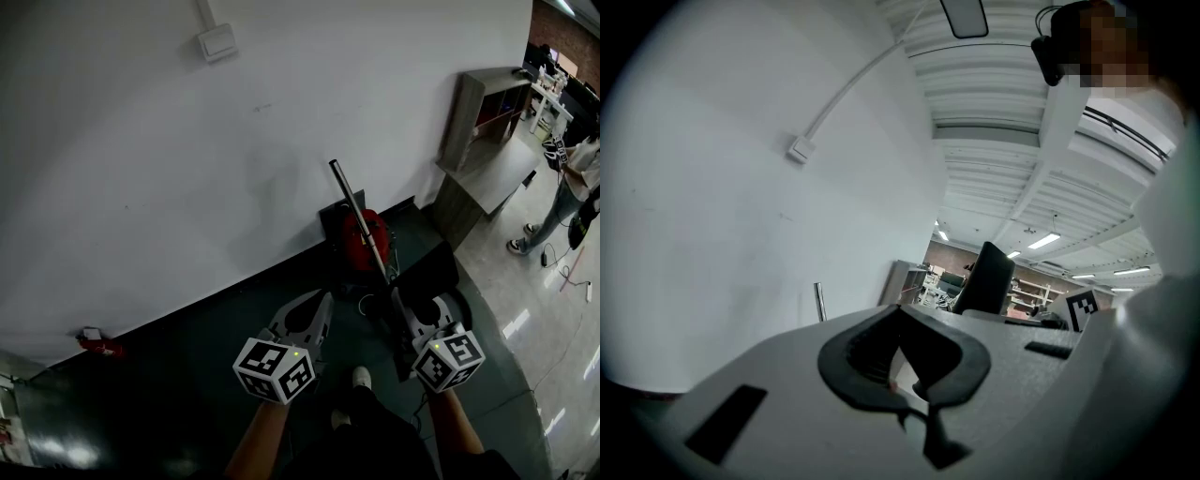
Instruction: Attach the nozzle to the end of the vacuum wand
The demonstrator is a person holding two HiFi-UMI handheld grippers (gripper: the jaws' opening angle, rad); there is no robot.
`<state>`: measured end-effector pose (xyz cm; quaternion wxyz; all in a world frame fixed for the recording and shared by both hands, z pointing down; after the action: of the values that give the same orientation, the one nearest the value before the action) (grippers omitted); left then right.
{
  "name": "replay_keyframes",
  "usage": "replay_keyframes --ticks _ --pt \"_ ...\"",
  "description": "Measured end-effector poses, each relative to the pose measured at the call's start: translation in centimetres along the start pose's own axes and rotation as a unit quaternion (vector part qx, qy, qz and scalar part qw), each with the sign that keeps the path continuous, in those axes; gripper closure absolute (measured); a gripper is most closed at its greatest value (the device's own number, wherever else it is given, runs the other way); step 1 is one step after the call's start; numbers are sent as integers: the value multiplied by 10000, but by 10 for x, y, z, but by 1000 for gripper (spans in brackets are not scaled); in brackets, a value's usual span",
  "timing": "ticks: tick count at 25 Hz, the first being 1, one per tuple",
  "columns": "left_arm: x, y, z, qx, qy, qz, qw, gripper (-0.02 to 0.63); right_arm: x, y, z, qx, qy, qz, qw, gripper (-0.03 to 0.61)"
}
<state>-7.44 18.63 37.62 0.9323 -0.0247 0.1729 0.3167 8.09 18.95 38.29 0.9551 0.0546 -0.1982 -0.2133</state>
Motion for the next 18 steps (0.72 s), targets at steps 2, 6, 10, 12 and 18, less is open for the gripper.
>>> replay_keyframes --ticks 2,6,10,12,18 --pt "-5 -13 -1 2 6 -29 10000 609 10 -11 -1 -2 -11 -21 10000 488" --pt "-12 -36 -2 -28 -8 -109 9999 609 28 -30 -4 -14 -44 -77 10000 488" --pt "-15 -59 0 -63 -28 -182 9998 609 49 -45 -8 -10 -132 -119 9998 488" --pt "-16 -71 0 -67 -45 -215 9997 609 58 -52 -11 -18 -179 -140 9997 488" --pt "-15 -98 -4 -25 -82 -312 9995 609 82 -65 -15 -39 -239 -257 9994 488"
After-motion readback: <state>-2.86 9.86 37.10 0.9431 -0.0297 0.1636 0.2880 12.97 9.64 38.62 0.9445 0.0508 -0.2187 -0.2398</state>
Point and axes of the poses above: the fingertips, and each gripper's own axes: y backward along the fingers, x to its right, z out of its underside, the point moved 2 cm from there along y, backward along the fingers, and after that the axes turned 14 degrees about x, right-handed, at the moved point
